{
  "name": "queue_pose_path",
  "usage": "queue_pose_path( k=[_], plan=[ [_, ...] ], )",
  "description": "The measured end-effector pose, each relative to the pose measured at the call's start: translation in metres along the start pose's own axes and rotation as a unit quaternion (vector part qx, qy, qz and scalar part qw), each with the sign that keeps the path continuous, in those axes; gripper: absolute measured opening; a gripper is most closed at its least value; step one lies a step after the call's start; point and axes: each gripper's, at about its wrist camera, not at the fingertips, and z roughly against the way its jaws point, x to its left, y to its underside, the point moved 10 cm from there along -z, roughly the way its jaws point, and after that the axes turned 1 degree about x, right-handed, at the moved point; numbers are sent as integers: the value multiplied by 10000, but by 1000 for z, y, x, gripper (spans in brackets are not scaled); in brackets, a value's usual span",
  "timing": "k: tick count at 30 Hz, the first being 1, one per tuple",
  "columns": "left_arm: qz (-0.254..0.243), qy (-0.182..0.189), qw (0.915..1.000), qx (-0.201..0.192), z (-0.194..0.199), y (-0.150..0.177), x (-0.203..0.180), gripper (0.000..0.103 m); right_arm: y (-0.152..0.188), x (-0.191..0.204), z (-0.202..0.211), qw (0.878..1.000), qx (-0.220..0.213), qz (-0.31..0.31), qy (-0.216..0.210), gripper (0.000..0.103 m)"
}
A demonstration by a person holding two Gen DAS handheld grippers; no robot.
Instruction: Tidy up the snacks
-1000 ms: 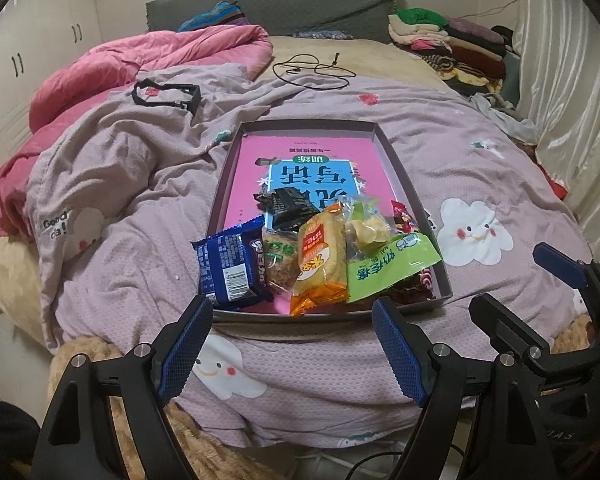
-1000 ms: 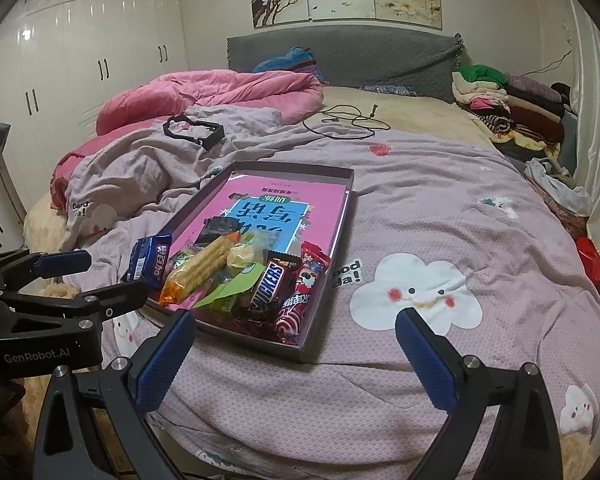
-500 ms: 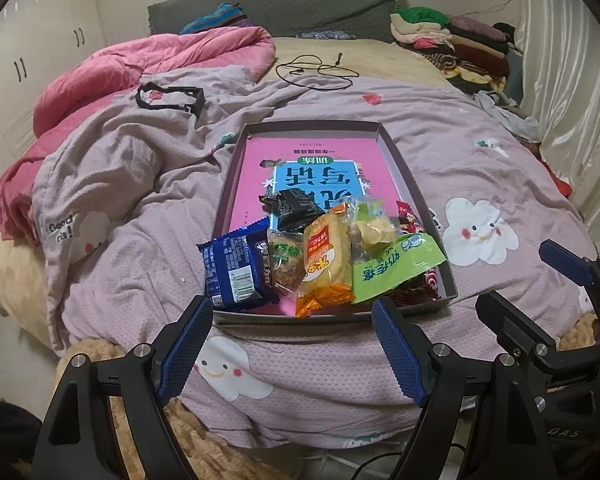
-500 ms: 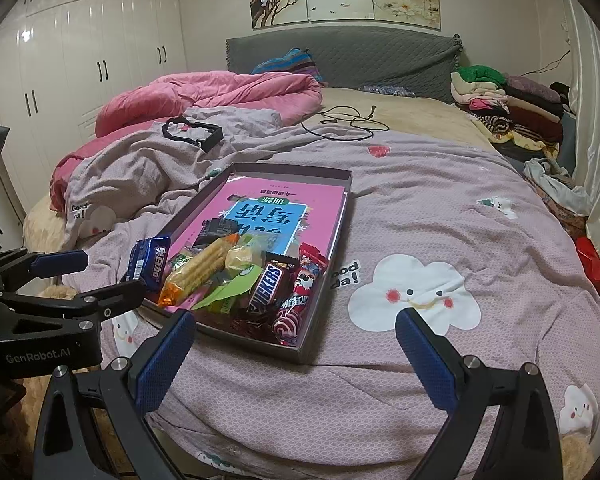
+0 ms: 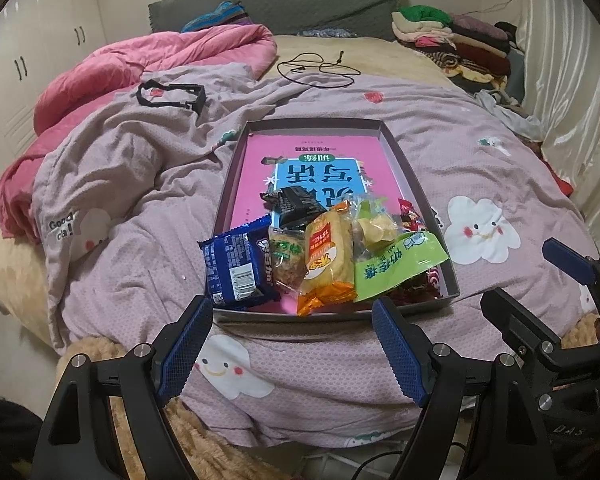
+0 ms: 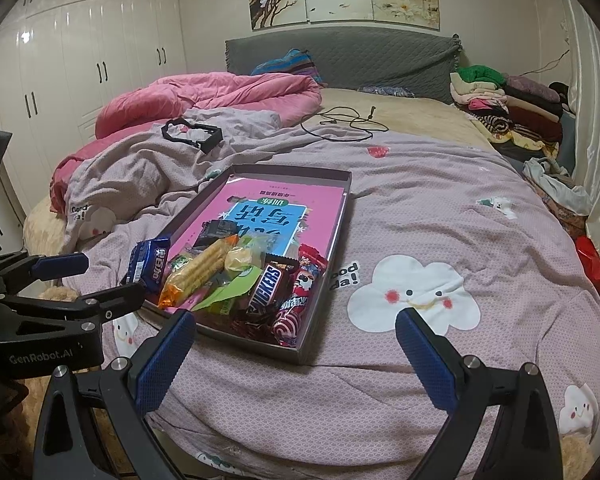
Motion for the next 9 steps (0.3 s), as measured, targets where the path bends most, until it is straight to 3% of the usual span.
queue_pose_path(
  k=[6, 9],
  plan=[
    [74, 109, 9999, -82, -2, -4, 4, 83, 0, -10, -2, 10000, -3, -81, 55, 101],
    [428, 22, 9988, -227, -7, -19, 32, 83, -2, -28, -4, 9996, -39, -241, 161, 101]
  ],
)
